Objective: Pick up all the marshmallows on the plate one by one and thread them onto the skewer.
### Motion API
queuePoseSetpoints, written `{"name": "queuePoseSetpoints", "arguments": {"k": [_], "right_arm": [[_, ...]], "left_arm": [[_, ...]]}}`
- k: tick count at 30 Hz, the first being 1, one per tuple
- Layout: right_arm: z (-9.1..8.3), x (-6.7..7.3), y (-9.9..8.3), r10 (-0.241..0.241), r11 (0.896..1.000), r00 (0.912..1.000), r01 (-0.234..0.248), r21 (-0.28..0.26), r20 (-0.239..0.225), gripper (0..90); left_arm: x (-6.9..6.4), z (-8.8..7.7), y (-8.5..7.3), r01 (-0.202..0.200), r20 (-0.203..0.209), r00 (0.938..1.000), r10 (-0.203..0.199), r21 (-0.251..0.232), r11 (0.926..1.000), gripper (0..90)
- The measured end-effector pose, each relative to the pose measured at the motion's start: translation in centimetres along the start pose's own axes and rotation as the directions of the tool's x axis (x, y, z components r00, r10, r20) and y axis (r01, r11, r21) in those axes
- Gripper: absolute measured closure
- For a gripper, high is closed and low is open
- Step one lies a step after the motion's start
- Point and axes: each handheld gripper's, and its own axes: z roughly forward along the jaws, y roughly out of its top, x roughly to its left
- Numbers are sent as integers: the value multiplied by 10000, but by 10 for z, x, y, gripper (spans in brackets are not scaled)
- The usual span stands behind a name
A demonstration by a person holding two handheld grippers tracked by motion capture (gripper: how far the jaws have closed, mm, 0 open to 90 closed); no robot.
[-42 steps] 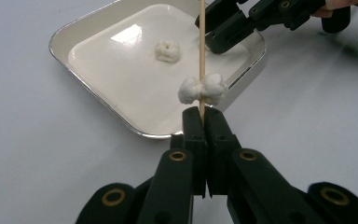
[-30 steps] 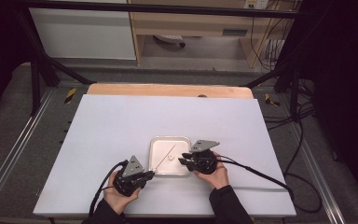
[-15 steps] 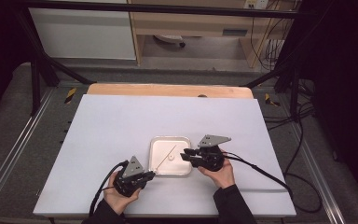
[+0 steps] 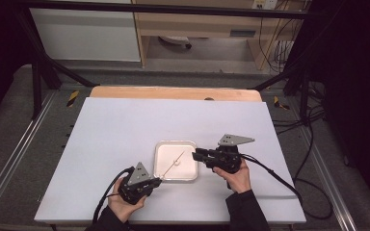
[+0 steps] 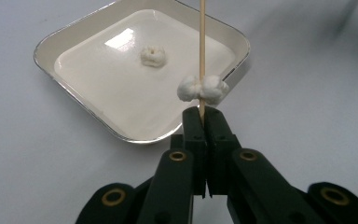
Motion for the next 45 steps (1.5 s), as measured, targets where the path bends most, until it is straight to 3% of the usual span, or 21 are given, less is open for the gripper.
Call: {"name": "queuePoseSetpoints", "arguments": {"k": [4,14,37,45], "right_arm": [[-7,-1,3,463,9978,9982,-480,-457,-378,726],[-11,2,6,973,9894,9869,-1099,-948,-1286,722],[0,3,1,1343,9875,9738,-1469,-570,-1836,727],[4,3,-2,1513,9856,9679,-1631,-436,-2007,754]], "left_arm": [[-2,0,0,-83,59,9999,83,13,10000,887],[-8,2,1,-420,350,9985,422,-38,9991,887],[-11,1,2,-674,499,9964,681,-150,9976,888],[-11,3,1,-864,568,9947,862,16,9963,889]]}}
